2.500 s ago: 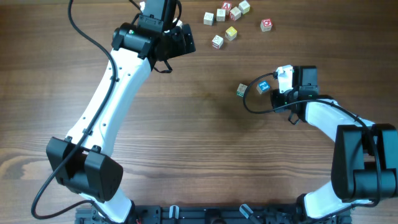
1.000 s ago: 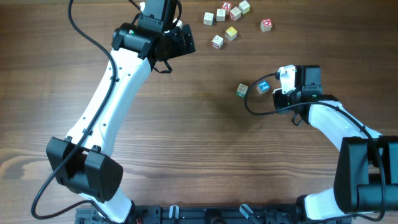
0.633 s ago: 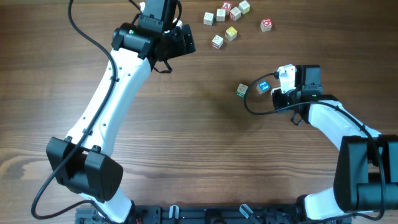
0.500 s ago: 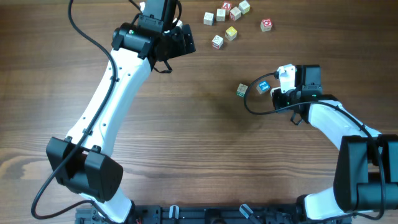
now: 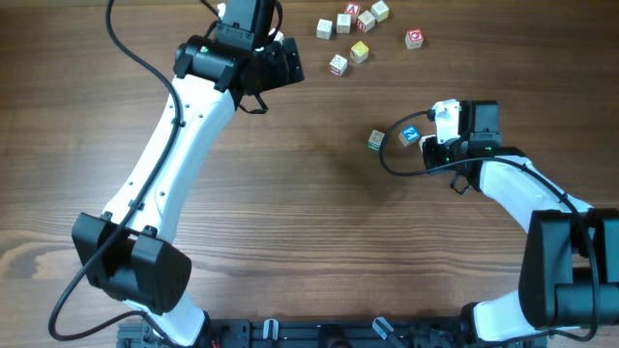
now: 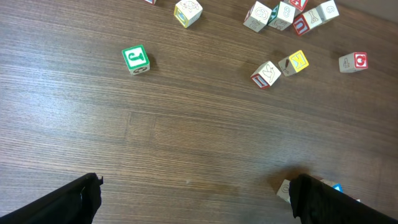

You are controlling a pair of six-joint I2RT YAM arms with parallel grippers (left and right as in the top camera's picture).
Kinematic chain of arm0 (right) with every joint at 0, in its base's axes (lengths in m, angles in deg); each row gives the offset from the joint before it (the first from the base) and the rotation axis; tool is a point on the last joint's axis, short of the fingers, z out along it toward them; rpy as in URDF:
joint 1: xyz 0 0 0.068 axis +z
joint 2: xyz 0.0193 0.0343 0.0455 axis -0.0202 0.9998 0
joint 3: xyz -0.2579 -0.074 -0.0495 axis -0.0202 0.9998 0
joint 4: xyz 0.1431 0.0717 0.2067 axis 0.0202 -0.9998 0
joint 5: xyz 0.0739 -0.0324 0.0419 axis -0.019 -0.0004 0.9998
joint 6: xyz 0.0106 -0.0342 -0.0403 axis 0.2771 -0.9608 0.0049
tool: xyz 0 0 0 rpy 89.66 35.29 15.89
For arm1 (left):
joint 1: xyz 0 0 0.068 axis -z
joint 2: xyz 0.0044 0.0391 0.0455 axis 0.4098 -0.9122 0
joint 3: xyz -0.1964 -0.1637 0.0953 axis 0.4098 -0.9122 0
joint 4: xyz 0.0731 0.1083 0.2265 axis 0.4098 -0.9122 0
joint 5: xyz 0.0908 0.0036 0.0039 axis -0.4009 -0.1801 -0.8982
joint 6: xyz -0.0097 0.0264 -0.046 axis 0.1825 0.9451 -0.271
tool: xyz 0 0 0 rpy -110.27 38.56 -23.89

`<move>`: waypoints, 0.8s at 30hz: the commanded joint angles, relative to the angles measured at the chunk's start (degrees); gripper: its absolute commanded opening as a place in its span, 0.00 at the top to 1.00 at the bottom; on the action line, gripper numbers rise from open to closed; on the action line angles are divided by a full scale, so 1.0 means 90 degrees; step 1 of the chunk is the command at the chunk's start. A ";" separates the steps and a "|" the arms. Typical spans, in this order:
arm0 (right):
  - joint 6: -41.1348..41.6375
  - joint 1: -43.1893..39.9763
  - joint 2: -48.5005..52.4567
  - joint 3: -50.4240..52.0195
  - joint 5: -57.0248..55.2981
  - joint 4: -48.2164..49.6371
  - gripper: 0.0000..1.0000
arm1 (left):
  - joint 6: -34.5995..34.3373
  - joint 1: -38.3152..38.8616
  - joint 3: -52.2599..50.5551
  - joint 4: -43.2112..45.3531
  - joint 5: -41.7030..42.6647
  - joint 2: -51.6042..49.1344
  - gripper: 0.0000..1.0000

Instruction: Form a circle

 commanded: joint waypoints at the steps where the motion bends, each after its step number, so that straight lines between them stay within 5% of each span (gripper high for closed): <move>1: 0.0112 -0.0007 0.0131 -0.0066 0.0216 0.0000 0.79 | -0.0058 0.0029 0.0017 -0.0002 0.0032 -0.0056 0.00; 7: 0.0107 -0.0007 0.0131 -0.0066 0.0211 -0.0007 0.77 | -0.0058 0.0029 0.0017 -0.0002 0.0032 -0.0056 0.00; 18: 0.0097 -0.0010 0.0131 -0.0066 0.0189 -0.0002 0.44 | -0.0056 0.0029 0.0017 -0.0002 0.0032 -0.0056 0.00; 24: 0.0102 -0.0010 0.0109 -0.0066 -0.0022 -0.0017 0.36 | -0.0058 0.0029 0.0017 -0.0005 0.0034 -0.0056 0.00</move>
